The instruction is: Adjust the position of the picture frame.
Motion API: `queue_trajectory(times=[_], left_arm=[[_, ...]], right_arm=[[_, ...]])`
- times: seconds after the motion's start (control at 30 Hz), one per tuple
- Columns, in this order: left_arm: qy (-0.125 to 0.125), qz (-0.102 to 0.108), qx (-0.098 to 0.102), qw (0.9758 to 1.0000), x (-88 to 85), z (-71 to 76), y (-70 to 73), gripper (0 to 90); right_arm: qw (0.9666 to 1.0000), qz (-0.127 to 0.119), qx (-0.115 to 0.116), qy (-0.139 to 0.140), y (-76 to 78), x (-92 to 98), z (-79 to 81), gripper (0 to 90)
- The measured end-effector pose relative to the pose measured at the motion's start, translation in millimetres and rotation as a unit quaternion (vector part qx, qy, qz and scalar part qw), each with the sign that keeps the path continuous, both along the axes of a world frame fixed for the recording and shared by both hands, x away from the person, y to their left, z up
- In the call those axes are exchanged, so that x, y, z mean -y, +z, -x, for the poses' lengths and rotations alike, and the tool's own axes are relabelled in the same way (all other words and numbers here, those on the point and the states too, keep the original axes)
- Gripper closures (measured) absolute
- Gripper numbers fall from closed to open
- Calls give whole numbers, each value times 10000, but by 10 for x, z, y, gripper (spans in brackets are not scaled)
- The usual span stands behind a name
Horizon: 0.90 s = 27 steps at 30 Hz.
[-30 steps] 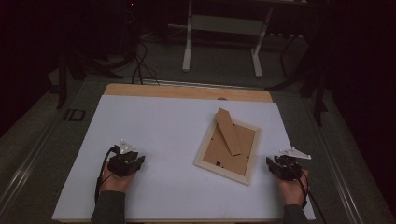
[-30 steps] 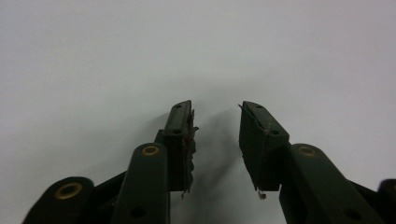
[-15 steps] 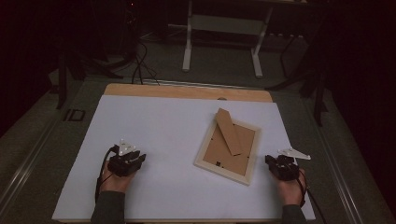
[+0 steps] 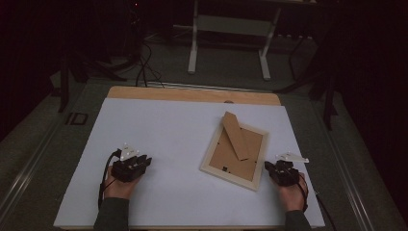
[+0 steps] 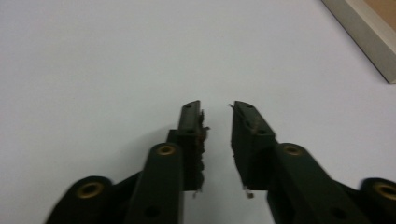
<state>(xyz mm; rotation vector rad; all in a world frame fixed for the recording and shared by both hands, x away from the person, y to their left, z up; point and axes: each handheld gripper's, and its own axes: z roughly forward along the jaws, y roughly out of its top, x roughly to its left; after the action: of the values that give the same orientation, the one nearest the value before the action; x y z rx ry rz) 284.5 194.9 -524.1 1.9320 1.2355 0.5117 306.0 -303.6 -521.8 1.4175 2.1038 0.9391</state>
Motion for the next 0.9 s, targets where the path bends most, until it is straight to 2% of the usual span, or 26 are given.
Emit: queue_trajectory(times=[0.07, 0.17, 0.33, 0.6, 0.9], left_arm=[[-41, -20, -25, 10000, -3, 1, -1, 805], [-129, -216, -91, 9996, 16, -3, -1, 888], [-177, -368, -37, 9992, 61, 2, 4, 899], [-56, -308, -18, 9995, 27, 1, 12, 898], [-47, -272, -47, 9996, 28, -2, 13, 897]], right_arm=[[10000, 55, -57, -6, -27, -11, -14, 900], [9999, 32, -131, 6, -61, -13, -28, 900], [9998, 20, -184, 26, -79, -3, -38, 900], [9997, 41, -233, 35, -94, 4, -42, 900], [9997, 31, -223, 114, -98, -7, -39, 900]])
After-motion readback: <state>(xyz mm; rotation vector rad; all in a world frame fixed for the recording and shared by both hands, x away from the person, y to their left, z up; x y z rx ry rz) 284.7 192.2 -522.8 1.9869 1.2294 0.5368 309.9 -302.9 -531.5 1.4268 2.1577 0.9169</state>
